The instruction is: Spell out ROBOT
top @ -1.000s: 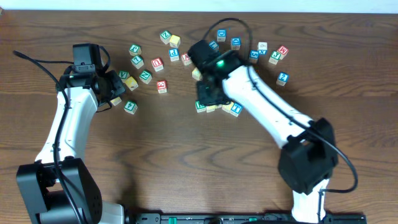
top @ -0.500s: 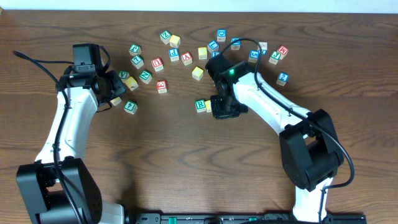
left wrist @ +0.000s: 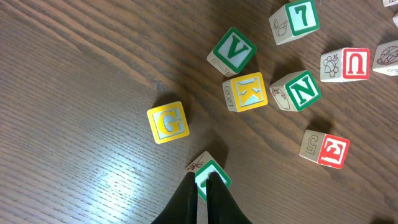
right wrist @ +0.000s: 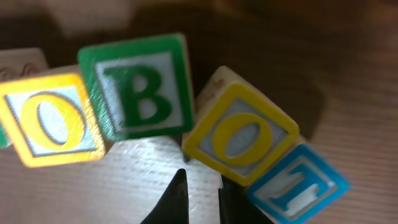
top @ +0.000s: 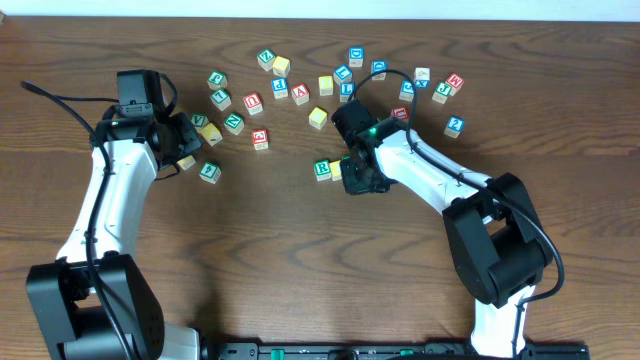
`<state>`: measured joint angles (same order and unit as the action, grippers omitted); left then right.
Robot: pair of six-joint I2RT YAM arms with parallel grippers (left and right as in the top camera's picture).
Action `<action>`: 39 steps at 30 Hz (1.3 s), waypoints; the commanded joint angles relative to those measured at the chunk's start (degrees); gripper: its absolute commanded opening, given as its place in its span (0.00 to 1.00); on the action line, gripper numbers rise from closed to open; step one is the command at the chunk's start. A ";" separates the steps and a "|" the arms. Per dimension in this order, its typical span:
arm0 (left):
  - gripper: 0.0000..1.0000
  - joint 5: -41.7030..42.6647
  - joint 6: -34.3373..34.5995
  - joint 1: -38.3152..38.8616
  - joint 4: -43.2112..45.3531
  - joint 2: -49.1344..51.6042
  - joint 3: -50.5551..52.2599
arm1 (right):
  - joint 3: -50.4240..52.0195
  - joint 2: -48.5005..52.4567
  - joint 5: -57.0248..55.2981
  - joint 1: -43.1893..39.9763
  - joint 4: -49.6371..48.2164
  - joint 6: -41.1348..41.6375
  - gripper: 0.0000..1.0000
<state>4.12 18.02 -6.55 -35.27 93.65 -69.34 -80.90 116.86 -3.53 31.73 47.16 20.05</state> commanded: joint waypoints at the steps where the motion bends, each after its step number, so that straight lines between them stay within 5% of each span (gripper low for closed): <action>1: 0.08 -0.76 0.22 -0.02 0.20 0.76 0.87 | 0.35 0.48 -3.85 0.17 -0.44 -1.01 0.12; 14: 0.08 -0.76 0.00 -0.02 0.20 0.79 0.87 | 0.35 0.48 -7.76 0.17 -1.81 -1.79 0.10; 18: 0.08 -0.76 0.00 -0.02 0.20 0.79 0.87 | 0.35 -0.22 -3.34 0.20 -2.12 -1.97 0.03; 24: 0.08 -0.76 0.00 -0.02 0.22 0.79 0.87 | 0.35 -1.49 3.58 0.20 0.28 -2.10 0.08; 39: 0.08 -0.76 0.00 -0.02 0.20 0.79 0.87 | 0.98 -1.40 -8.33 -3.15 4.85 -1.70 0.08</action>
<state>4.12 18.00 -6.55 -35.11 93.67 -69.34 -80.34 116.84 -8.05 30.00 52.07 18.59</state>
